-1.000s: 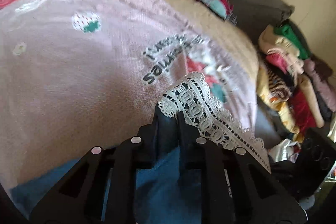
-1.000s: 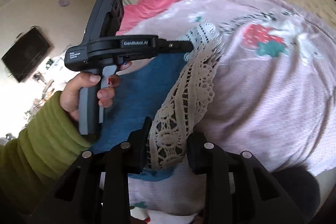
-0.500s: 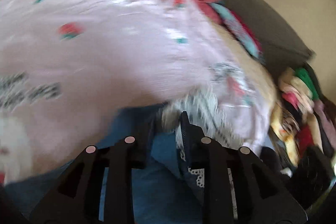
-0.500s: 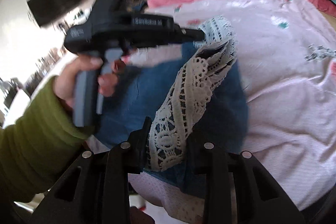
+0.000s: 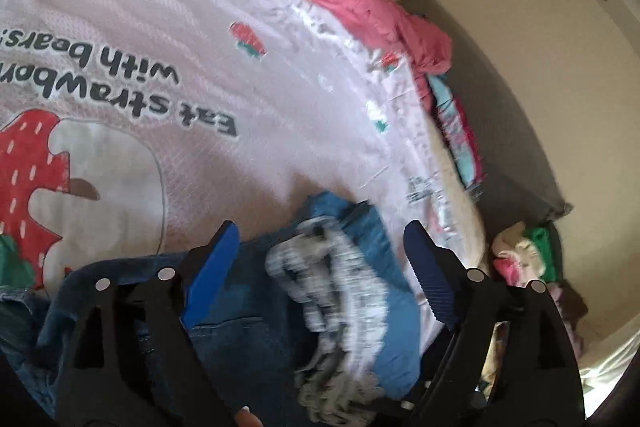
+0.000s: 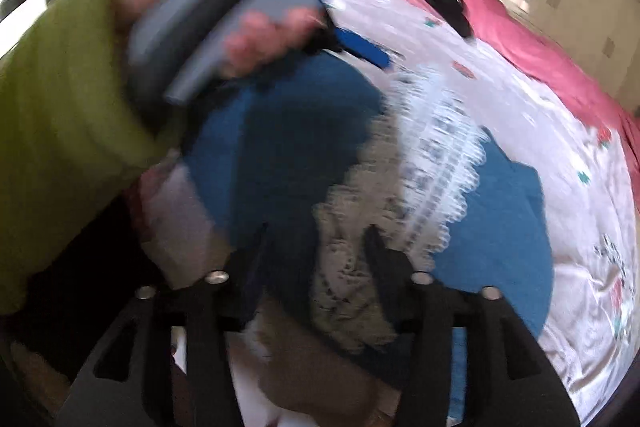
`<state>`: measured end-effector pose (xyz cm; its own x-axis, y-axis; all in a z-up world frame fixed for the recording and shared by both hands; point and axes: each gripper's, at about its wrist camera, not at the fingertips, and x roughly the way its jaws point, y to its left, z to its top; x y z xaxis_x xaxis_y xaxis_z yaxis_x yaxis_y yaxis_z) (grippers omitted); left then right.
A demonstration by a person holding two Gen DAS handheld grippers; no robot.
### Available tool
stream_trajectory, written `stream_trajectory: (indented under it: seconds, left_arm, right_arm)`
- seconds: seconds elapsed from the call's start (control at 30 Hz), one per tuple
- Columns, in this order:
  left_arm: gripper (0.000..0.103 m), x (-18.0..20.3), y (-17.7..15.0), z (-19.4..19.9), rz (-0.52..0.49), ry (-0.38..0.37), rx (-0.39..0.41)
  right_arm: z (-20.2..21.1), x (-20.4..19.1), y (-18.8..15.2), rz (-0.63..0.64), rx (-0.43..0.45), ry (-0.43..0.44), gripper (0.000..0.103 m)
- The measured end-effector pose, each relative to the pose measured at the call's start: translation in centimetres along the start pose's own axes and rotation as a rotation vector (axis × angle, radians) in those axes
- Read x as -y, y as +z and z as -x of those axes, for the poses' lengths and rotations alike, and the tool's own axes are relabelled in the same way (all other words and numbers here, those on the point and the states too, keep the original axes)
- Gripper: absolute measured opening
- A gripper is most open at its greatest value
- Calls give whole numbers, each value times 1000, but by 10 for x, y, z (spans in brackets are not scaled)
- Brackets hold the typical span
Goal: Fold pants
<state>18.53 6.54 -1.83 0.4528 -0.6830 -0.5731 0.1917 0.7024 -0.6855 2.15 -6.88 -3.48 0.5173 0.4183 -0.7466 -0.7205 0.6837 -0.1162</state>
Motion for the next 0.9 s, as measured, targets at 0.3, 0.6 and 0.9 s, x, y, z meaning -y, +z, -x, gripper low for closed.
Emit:
stream_trajectory:
  seconds: [0.3,0.6,0.9]
  left_arm:
    - [70,9,-9,-24,-59,29,-68]
    - [31,12,-16,-42,-72,16,-109]
    - [18,12,-19,-47,-82,41,-106]
  right_arm:
    - [47,44,-27,-148,92,19,53]
    - [34,13,-22,-107,60,37,53]
    - [7,25,-24,-205,12,72,19]
